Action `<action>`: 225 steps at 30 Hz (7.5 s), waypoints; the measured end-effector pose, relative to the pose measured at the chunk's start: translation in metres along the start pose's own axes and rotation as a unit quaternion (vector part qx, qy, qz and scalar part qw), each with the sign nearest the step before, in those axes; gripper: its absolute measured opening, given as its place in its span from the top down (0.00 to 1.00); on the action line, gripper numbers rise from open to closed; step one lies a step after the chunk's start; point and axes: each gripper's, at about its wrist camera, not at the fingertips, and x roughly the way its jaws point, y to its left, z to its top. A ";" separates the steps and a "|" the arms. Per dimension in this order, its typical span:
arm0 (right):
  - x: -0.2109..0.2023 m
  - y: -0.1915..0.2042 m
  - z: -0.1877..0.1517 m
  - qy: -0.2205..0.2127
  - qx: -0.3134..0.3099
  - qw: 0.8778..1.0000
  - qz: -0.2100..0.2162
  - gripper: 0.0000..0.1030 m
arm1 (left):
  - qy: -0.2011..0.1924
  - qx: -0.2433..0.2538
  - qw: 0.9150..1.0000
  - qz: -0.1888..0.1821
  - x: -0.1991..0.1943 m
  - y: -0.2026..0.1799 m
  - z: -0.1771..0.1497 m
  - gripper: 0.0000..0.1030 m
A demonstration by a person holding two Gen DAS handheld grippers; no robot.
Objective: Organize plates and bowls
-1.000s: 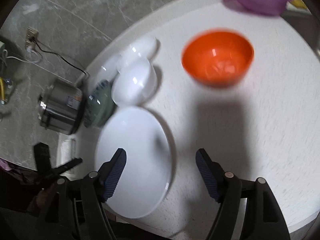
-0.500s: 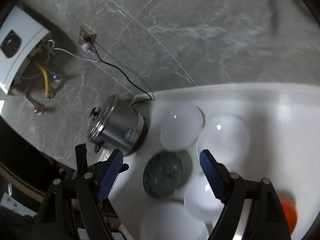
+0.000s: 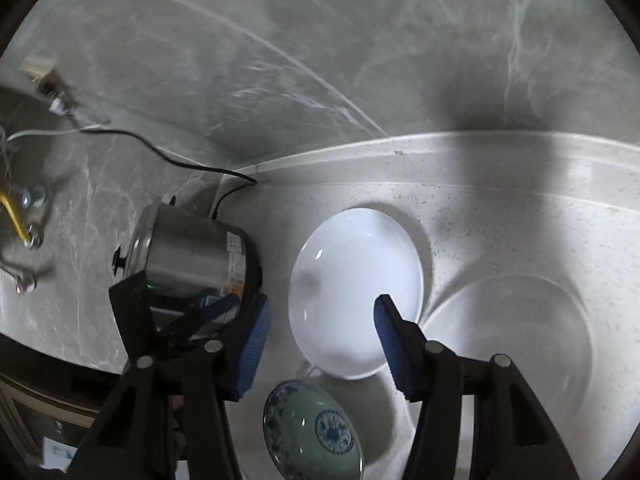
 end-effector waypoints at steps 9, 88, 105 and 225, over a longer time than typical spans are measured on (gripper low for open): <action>0.034 -0.022 0.018 0.040 -0.002 0.999 -0.028 0.47 | 0.022 -0.008 1.000 0.011 0.032 0.008 -0.001 0.20; -0.011 0.022 0.007 0.000 -0.034 0.987 -0.156 0.91 | 0.012 -0.010 0.996 -0.088 -0.024 -0.003 0.030 0.90; -0.117 0.073 -0.138 -0.092 0.005 0.984 -0.155 0.91 | 0.018 0.081 0.984 -0.157 -0.122 -0.057 -0.081 0.90; -0.113 -0.138 -0.121 -0.127 0.203 0.971 -0.011 0.35 | 0.145 0.220 0.952 -0.158 0.041 -0.132 0.014 0.21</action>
